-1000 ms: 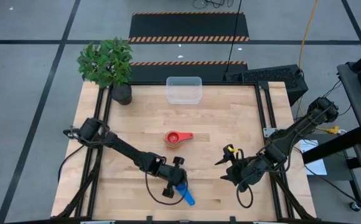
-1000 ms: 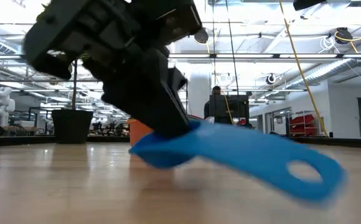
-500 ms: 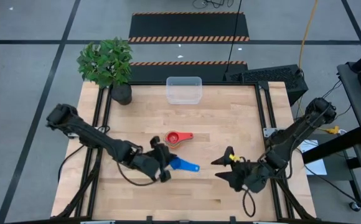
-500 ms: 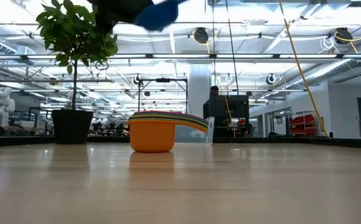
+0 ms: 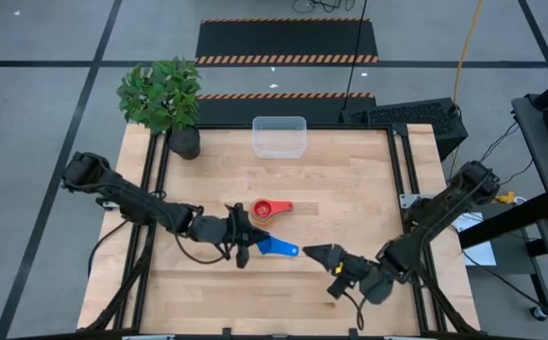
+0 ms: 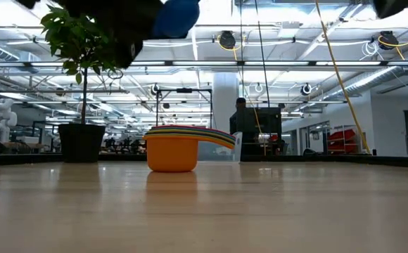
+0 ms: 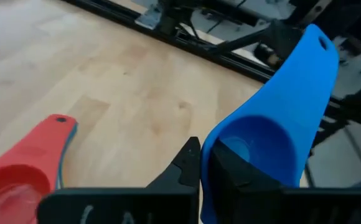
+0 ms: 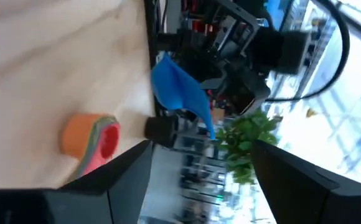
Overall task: Nest measuring cups in basket
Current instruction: Stack the blue measuring cup on top of the red measuring cup
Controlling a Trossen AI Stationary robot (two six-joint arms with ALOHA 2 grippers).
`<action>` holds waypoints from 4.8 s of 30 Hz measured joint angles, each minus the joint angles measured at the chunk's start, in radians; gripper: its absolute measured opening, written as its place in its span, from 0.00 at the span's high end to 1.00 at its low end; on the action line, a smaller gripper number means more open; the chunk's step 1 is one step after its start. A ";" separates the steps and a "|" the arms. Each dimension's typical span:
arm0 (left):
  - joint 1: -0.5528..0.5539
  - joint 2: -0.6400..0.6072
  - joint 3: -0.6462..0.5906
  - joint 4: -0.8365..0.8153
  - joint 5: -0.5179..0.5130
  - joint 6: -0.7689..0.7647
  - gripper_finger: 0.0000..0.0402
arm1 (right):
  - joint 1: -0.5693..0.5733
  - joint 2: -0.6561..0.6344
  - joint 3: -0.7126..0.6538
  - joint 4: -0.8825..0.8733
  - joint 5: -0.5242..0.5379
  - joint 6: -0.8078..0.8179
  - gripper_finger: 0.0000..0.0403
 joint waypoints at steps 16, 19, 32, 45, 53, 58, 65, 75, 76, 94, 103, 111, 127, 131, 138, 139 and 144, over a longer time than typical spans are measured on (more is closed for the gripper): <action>0.021 0.006 -0.076 0.080 0.126 -0.036 0.98 | -0.111 0.013 -0.098 0.236 -0.273 -0.309 0.53; 0.024 0.007 -0.076 0.079 0.126 -0.036 0.96 | -0.137 0.012 -0.120 0.277 -0.343 -0.339 0.53; 0.038 0.013 -0.076 0.080 0.121 -0.036 0.96 | -0.192 0.013 -0.159 0.401 -0.508 -0.336 0.70; 0.037 0.015 -0.076 0.068 0.113 -0.043 0.97 | -0.227 0.080 -0.159 0.438 -0.541 -0.360 0.90; 0.034 0.015 -0.076 0.055 0.113 -0.056 0.95 | -0.234 0.125 -0.159 0.510 -0.541 -0.399 0.95; 0.034 0.015 -0.076 0.048 0.111 -0.060 0.97 | -0.234 0.125 -0.159 0.523 -0.536 -0.399 0.95; 0.033 0.014 -0.075 0.051 0.112 -0.066 0.86 | -0.234 0.125 -0.159 0.526 -0.511 -0.389 0.99; -0.012 0.000 -0.075 0.066 -0.028 0.047 0.69 | -0.249 0.125 -0.159 0.519 -0.463 -0.272 1.00; -0.015 -0.009 -0.075 0.064 -0.042 0.058 0.68 | -0.256 0.124 -0.159 0.518 -0.465 -0.246 1.00; -0.176 -0.217 -0.075 -0.067 -0.385 0.108 0.60 | -0.419 0.124 -0.269 0.597 -0.639 -0.059 1.00; -0.175 -0.217 -0.075 -0.065 -0.388 0.117 0.60 | -0.530 0.124 -0.367 0.743 -0.783 0.047 1.00; -0.173 -0.217 -0.075 -0.066 -0.388 0.138 0.60 | -0.629 0.124 -0.437 0.875 -0.899 0.206 1.00; -0.163 -0.216 -0.075 -0.057 -0.387 0.133 0.60 | -0.709 0.249 -0.426 1.065 -1.040 0.409 1.00; -0.162 -0.216 -0.075 -0.058 -0.384 0.122 0.60 | -0.709 0.301 -0.416 1.078 -1.007 0.373 1.00; -0.164 -0.216 -0.075 -0.058 -0.384 0.126 0.60 | -0.725 0.323 -0.415 1.072 -0.964 0.341 0.99; -0.164 -0.216 -0.075 -0.058 -0.384 0.125 0.60 | -0.726 0.323 -0.415 1.070 -0.966 0.341 0.99; -0.164 -0.216 -0.075 -0.058 -0.383 0.118 0.60 | -0.727 0.323 -0.415 1.040 -0.966 0.341 0.97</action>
